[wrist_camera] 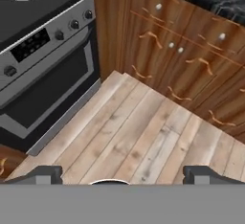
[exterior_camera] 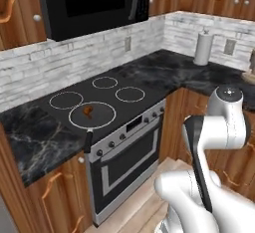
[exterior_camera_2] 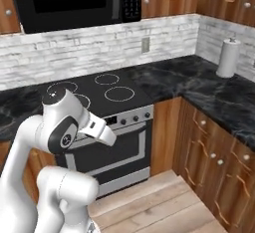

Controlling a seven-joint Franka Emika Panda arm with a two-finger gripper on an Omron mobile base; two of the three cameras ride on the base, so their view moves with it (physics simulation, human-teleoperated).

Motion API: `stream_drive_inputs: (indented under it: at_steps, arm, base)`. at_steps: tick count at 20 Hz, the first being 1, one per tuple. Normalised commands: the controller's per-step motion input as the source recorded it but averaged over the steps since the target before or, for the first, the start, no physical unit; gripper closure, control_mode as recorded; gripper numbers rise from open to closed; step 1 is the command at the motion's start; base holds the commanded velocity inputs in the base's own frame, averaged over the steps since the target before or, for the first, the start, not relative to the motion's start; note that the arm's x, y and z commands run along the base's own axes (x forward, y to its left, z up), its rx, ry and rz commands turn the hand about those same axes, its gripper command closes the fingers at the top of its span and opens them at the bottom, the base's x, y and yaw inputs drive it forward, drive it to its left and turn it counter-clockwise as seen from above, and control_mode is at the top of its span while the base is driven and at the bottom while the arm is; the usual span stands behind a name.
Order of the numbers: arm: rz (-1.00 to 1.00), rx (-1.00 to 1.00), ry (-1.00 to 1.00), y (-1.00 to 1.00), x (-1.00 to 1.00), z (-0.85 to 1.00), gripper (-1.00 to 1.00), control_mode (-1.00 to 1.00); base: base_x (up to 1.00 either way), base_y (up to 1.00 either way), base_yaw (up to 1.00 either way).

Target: Take the chicken drumsticks from the pan and place one on each plate on the dining counter.

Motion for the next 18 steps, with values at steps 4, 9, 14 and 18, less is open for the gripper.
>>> stream_drive_inputs:
  at_steps: [4,9,14,18]
  arm:
    - [0.00,0.00,0.00,0.00,0.00,0.00,-1.00,1.00]
    - [0.00,0.00,0.00,0.00,0.00,0.00,-1.00,1.00]
    - [0.00,0.00,0.00,0.00,0.00,0.00,-1.00,1.00]
    - [0.00,0.00,0.00,0.00,0.00,0.00,-1.00,1.00]
  base:
    - [0.85,0.00,0.35]
    - [0.86,0.00,0.34]
    - [0.57,-0.01,0.36]
    - [0.43,-0.13,0.38]
